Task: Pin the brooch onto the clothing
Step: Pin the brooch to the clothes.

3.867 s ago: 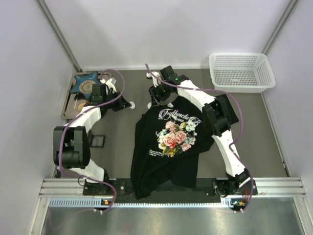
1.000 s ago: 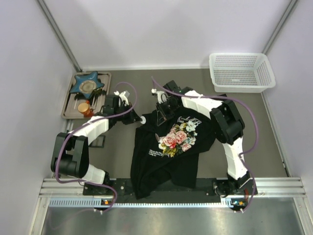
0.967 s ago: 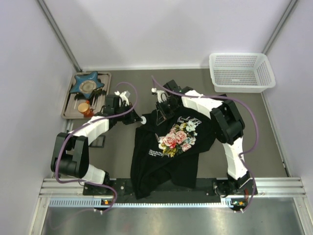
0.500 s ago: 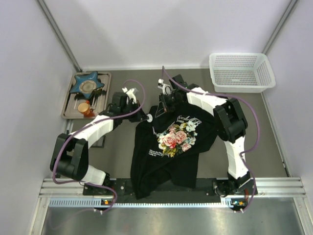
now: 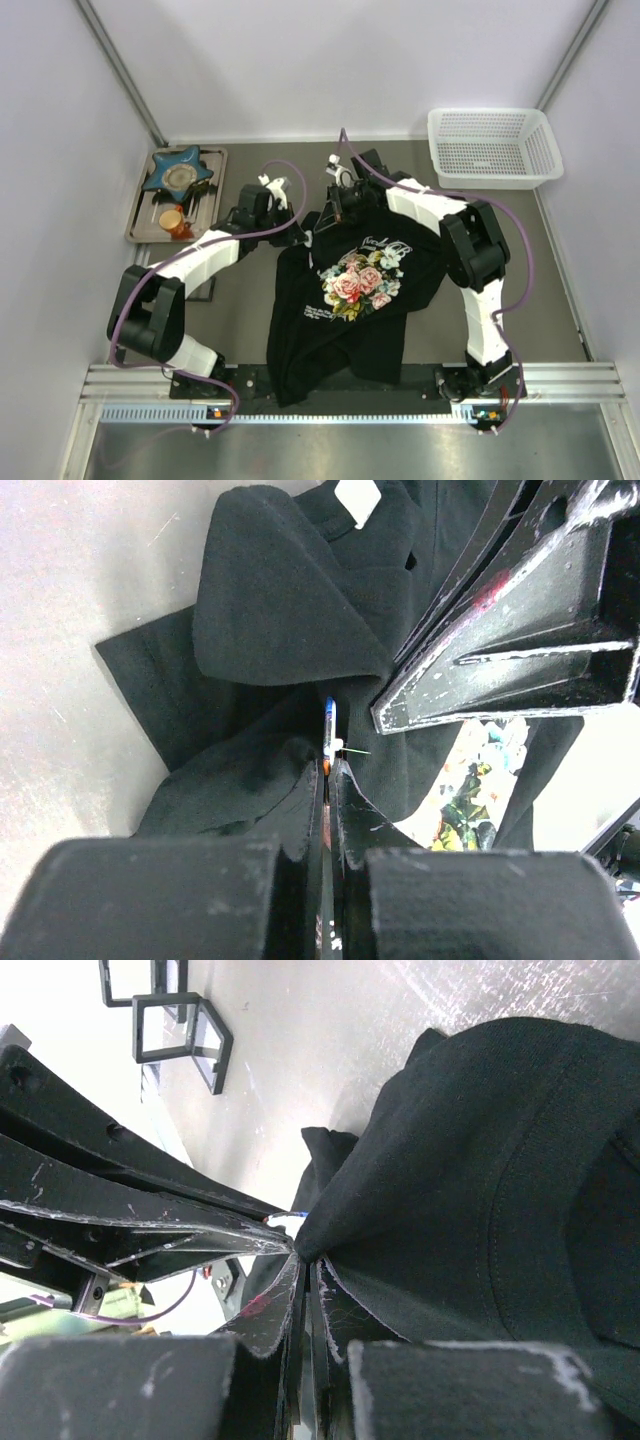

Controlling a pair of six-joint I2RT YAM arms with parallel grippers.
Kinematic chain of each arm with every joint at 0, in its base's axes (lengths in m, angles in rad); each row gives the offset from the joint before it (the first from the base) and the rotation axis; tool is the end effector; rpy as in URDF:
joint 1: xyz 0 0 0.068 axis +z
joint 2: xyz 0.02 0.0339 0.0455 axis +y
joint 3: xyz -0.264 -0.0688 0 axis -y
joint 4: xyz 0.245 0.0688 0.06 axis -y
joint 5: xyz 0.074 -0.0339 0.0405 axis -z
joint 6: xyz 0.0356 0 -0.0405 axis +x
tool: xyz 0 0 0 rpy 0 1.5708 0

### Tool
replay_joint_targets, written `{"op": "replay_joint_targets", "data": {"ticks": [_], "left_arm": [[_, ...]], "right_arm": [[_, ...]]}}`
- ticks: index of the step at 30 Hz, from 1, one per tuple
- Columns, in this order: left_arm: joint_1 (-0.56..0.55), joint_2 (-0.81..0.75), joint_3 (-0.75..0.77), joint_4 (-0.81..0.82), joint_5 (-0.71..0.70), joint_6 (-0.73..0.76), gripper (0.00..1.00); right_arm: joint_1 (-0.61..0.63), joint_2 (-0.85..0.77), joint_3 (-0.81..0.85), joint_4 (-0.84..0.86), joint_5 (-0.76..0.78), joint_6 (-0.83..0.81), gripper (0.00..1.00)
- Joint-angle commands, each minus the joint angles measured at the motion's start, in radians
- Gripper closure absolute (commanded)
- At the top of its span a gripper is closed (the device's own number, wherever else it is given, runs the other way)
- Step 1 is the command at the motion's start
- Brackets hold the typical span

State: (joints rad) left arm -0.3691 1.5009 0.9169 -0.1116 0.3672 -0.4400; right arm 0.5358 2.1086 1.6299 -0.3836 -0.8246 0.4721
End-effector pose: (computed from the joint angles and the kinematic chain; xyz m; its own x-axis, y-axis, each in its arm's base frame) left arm 0.2951 -0.1279 0.2231 -0.7937 -0.1192 -0.5966 0.2826 0.7961 -0.5351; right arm 0.3858 0.2595 0.2061 -0.9259 -0.1907 -0.3260 -0.3776 0.4789 0.7925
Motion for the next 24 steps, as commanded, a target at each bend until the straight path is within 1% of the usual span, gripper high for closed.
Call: {"op": "replay_joint_targets", "data": {"ticks": [1, 11, 18, 24], "left_arm": [[-0.008, 0.002, 0.034, -0.003, -0.022, 0.033, 1.00], [-0.028, -0.033, 0.034, -0.043, -0.077, 0.138, 1.00], [-0.077, -0.025, 0.056, -0.053, -0.116, 0.155, 1.00], [-0.082, -0.042, 0.057, -0.036, -0.091, 0.141, 1.00]], "right_arm": [[-0.014, -0.068, 0.001, 0.055, -0.031, 0.036, 1.00], [-0.023, -0.067, -0.008, 0.057, -0.044, 0.043, 1.00], [-0.023, -0.059, -0.002, 0.058, -0.050, 0.053, 1.00], [-0.023, -0.058, -0.008, 0.058, -0.041, 0.054, 1.00]]}}
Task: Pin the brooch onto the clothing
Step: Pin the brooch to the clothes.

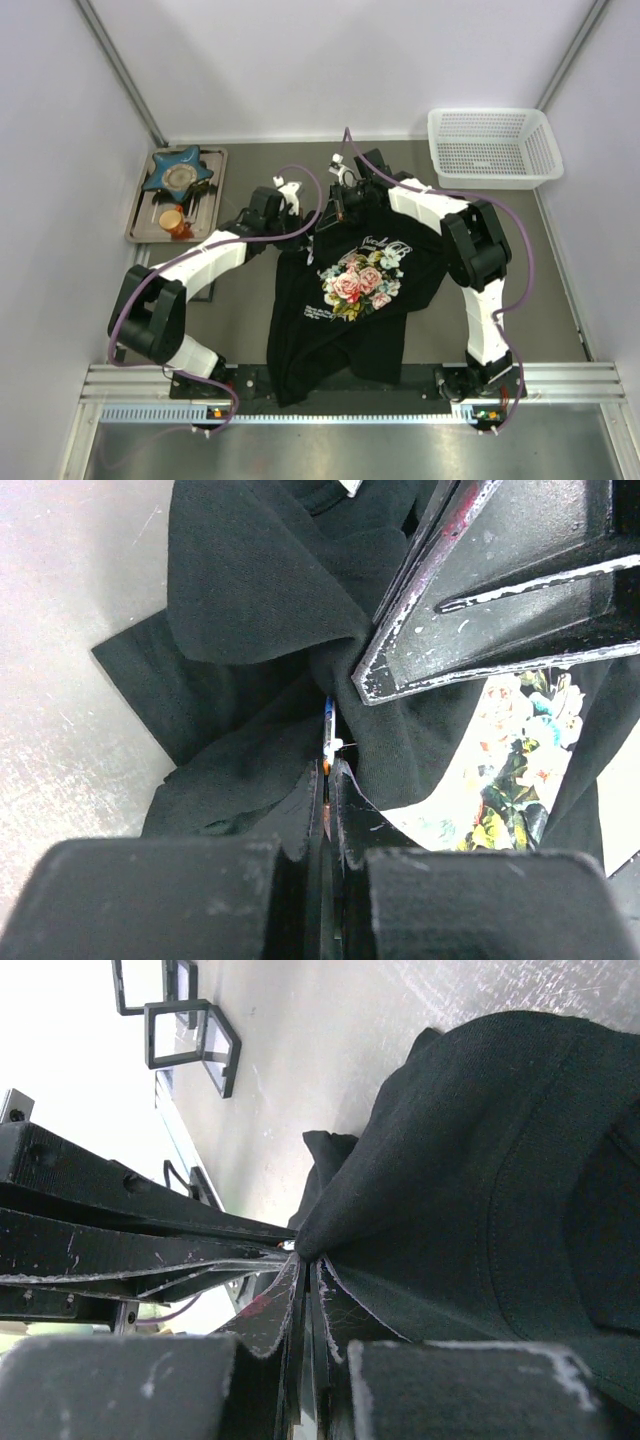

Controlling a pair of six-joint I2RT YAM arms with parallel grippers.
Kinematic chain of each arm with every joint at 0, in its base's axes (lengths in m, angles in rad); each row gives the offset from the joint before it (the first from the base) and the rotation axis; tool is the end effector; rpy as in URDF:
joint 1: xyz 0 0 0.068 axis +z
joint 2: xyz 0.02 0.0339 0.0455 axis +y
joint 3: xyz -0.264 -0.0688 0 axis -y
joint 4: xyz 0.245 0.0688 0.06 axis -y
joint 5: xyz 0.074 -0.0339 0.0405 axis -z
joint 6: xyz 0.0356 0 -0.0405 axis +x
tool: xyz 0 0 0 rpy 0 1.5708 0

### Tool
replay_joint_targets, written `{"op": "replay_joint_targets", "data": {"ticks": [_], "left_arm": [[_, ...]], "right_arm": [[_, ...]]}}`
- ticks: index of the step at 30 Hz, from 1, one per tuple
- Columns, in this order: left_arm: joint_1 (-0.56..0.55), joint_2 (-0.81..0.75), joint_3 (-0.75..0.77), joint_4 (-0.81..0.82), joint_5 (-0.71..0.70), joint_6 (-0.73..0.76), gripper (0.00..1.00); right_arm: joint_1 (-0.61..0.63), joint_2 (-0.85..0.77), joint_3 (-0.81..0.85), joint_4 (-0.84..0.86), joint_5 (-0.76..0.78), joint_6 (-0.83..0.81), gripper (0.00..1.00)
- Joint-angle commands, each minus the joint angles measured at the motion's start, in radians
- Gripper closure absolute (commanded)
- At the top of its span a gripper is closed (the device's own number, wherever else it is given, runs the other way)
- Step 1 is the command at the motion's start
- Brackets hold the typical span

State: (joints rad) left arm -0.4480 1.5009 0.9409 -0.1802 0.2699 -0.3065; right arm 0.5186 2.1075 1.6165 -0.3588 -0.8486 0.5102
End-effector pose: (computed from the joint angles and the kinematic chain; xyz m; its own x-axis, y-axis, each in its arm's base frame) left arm 0.2852 -0.1476 0.2245 -0.7591 0.0422 -0.6497 0.3838 0.8350 -0.3942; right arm 0.3895 0.2530 0.2045 -0.9394 -0.1644 -0.3008 -0.3427 0.4686 0.8142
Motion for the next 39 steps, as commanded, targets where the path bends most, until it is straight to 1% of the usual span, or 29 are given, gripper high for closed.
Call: {"op": "replay_joint_targets", "data": {"ticks": [1, 8, 13, 24, 26, 29, 30, 31, 32, 33, 34, 35, 36, 37, 39], "left_arm": [[-0.003, -0.050, 0.030, 0.042, 0.012, 0.006, 1.00], [0.000, -0.117, 0.001, 0.068, 0.002, -0.011, 1.00], [0.003, -0.134, -0.002, 0.061, 0.002, -0.026, 1.00], [0.011, -0.146, 0.009, 0.140, 0.081, -0.120, 1.00], [0.011, -0.145, 0.015, 0.140, 0.092, -0.128, 1.00], [0.018, -0.142, 0.019, 0.137, 0.101, -0.129, 1.00], [0.029, -0.139, 0.021, 0.131, 0.110, -0.132, 1.00], [0.041, -0.137, 0.021, 0.131, 0.142, -0.129, 1.00], [0.054, -0.130, 0.015, 0.137, 0.175, -0.117, 1.00], [0.067, -0.123, 0.013, 0.142, 0.214, -0.111, 1.00], [0.075, -0.113, 0.010, 0.143, 0.235, -0.103, 1.00], [0.081, -0.105, 0.010, 0.142, 0.274, -0.073, 1.00], [0.094, -0.099, 0.012, 0.140, 0.325, -0.056, 1.00], [0.097, -0.085, 0.016, 0.140, 0.336, -0.043, 1.00], [0.112, -0.073, 0.016, 0.153, 0.373, -0.008, 1.00]], "right_arm": [[-0.006, -0.055, 0.003, 0.032, -0.004, 0.013, 1.00], [-0.008, -0.060, -0.017, 0.017, 0.042, -0.030, 1.00], [-0.012, -0.061, -0.023, 0.012, 0.062, -0.047, 1.00], [-0.011, -0.058, -0.040, 0.012, 0.109, -0.082, 1.00], [-0.011, -0.055, -0.040, 0.012, 0.111, -0.096, 1.00], [-0.012, -0.047, -0.024, 0.009, 0.051, -0.124, 1.00], [-0.012, -0.049, -0.017, 0.008, 0.008, -0.156, 0.99], [-0.020, -0.058, -0.018, 0.007, -0.001, -0.177, 0.90], [-0.028, -0.081, -0.021, 0.009, -0.015, -0.200, 0.85], [-0.035, -0.095, -0.029, 0.008, -0.035, -0.263, 0.79], [-0.051, -0.106, -0.033, 0.004, -0.049, -0.300, 0.69], [-0.061, -0.116, -0.038, 0.003, -0.059, -0.379, 0.64], [-0.074, -0.139, -0.049, -0.002, -0.084, -0.416, 0.60], [-0.086, -0.147, -0.053, -0.005, -0.101, -0.450, 0.52], [-0.124, -0.164, -0.058, -0.017, -0.151, -0.567, 0.50]]}}
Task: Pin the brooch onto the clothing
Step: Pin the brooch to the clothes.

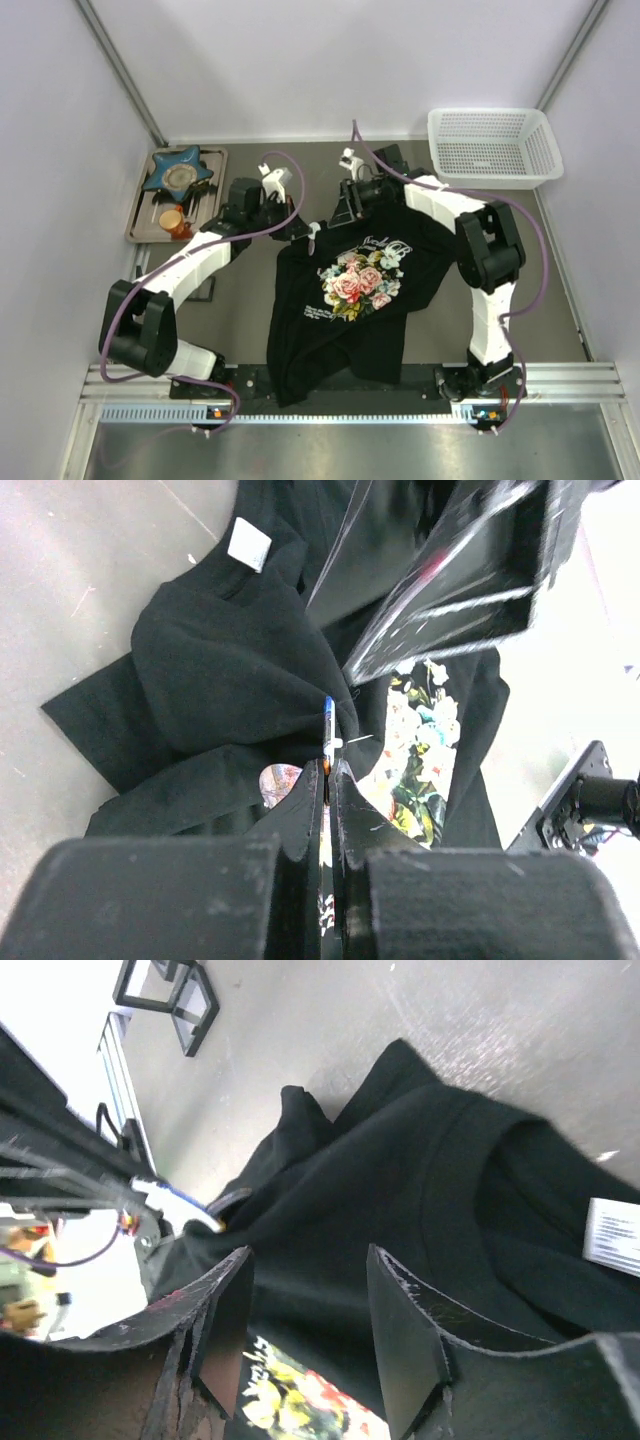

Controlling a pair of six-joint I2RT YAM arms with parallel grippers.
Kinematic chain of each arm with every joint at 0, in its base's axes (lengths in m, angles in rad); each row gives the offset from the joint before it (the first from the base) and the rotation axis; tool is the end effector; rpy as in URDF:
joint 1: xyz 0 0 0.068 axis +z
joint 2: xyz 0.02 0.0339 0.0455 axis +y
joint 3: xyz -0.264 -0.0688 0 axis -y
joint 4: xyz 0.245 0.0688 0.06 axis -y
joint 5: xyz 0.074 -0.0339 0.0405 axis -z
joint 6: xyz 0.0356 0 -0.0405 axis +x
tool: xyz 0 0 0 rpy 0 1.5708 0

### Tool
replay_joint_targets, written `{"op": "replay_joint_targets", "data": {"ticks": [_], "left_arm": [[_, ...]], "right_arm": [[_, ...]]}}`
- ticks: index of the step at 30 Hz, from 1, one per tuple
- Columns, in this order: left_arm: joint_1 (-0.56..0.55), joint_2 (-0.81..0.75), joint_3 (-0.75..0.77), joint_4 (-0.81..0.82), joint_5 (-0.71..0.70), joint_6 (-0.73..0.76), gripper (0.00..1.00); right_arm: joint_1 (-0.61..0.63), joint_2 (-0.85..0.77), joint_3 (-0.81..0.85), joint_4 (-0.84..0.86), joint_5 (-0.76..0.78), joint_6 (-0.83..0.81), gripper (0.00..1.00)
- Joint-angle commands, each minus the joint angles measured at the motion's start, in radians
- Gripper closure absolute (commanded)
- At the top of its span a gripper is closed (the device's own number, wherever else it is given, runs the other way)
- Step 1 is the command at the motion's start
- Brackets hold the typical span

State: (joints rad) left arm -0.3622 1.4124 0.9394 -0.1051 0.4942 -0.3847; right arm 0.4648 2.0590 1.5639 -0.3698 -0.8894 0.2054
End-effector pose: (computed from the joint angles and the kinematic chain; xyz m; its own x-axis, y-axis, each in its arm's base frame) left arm 0.2858 -0.1263 0.2584 -0.7301 -0.0766 -0.6790 0.4417 0.7053 -0.5545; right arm 0.3903 0.2266 0.2097 -0.8154 -0.2652 -0.5145 -0.5786 0.3997 0.7110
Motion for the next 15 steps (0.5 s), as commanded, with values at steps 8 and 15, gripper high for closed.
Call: {"op": "replay_joint_targets", "data": {"ticks": [8, 15], "left_arm": [[0.068, 0.097, 0.050, 0.159, 0.420, 0.199, 1.00], [0.069, 0.118, 0.027, 0.291, 0.547, 0.205, 1.00]], "right_arm": [[-0.112, -0.201, -0.048, -0.046, -0.302, -0.679, 0.34], [-0.058, -0.217, -0.077, -0.092, -0.365, -0.816, 0.37]]}}
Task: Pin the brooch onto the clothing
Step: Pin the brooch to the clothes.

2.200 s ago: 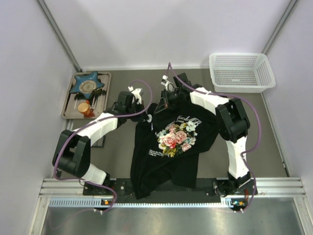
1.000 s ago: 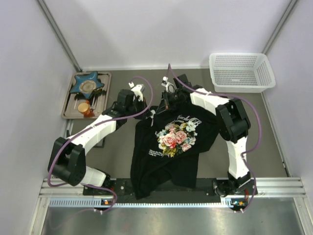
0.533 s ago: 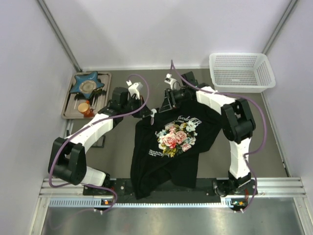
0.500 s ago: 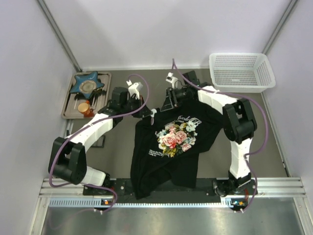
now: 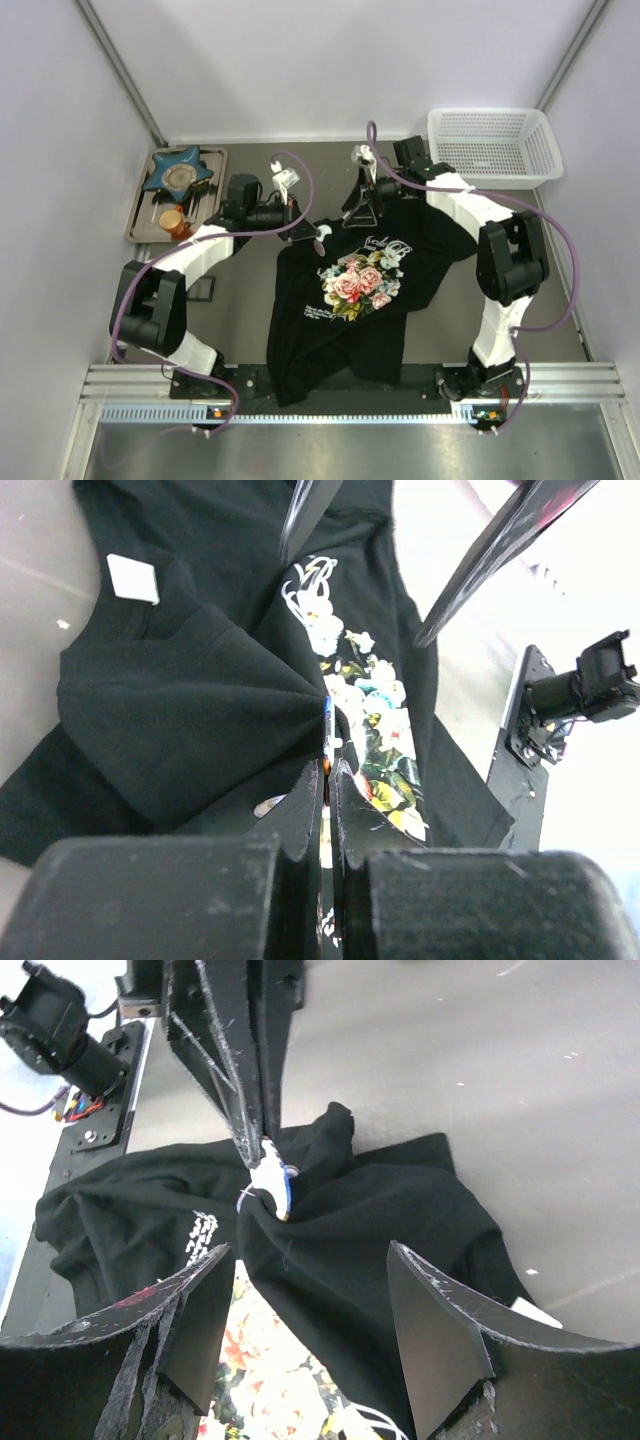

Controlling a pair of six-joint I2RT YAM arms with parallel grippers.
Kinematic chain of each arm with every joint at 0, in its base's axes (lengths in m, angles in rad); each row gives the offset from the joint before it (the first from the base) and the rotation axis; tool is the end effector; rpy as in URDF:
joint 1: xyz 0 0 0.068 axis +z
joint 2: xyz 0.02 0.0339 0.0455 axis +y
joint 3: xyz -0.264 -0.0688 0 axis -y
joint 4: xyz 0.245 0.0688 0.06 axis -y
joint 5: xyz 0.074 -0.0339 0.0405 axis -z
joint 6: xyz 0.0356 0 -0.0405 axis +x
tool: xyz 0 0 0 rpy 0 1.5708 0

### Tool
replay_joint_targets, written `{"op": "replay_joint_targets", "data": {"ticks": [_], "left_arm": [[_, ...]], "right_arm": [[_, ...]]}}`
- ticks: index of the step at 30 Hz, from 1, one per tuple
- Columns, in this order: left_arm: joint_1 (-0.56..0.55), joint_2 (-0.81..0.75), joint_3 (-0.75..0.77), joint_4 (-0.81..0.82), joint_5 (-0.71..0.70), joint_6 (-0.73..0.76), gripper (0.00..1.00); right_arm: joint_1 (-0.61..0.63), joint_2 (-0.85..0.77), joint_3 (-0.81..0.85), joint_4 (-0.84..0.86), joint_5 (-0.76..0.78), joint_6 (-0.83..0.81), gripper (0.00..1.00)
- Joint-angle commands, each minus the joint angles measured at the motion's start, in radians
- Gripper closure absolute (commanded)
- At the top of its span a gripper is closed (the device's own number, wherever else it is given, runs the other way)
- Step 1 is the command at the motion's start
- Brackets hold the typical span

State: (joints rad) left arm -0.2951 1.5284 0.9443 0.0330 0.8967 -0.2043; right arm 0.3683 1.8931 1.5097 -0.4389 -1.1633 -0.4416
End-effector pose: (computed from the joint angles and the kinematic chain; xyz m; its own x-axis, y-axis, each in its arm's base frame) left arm 0.3060 -0.1221 0.2418 -0.6566 0.0672 -0.7512 0.6997 0.4261 -0.5734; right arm 0.3738 0.1793 0.2633 -0.3079 -0.3004 -0.9028 -0.9481 0.0182 0.3173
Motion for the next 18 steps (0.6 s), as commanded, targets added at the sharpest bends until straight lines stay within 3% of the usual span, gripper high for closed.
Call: {"op": "replay_joint_targets", "data": {"ticks": [1, 7, 18], "left_arm": [[0.002, 0.003, 0.021, 0.163, 0.157, 0.025, 1.00], [0.001, 0.004, 0.030, 0.177, 0.231, 0.068, 1.00], [-0.001, 0.021, 0.051, 0.168, 0.277, 0.098, 1.00]], "right_arm": [[0.044, -0.055, -0.028, -0.030, -0.096, -0.198, 0.37], [0.078, -0.078, -0.062, -0.066, -0.121, -0.302, 0.40], [0.107, -0.071, -0.023, -0.092, -0.160, -0.287, 0.56]]}}
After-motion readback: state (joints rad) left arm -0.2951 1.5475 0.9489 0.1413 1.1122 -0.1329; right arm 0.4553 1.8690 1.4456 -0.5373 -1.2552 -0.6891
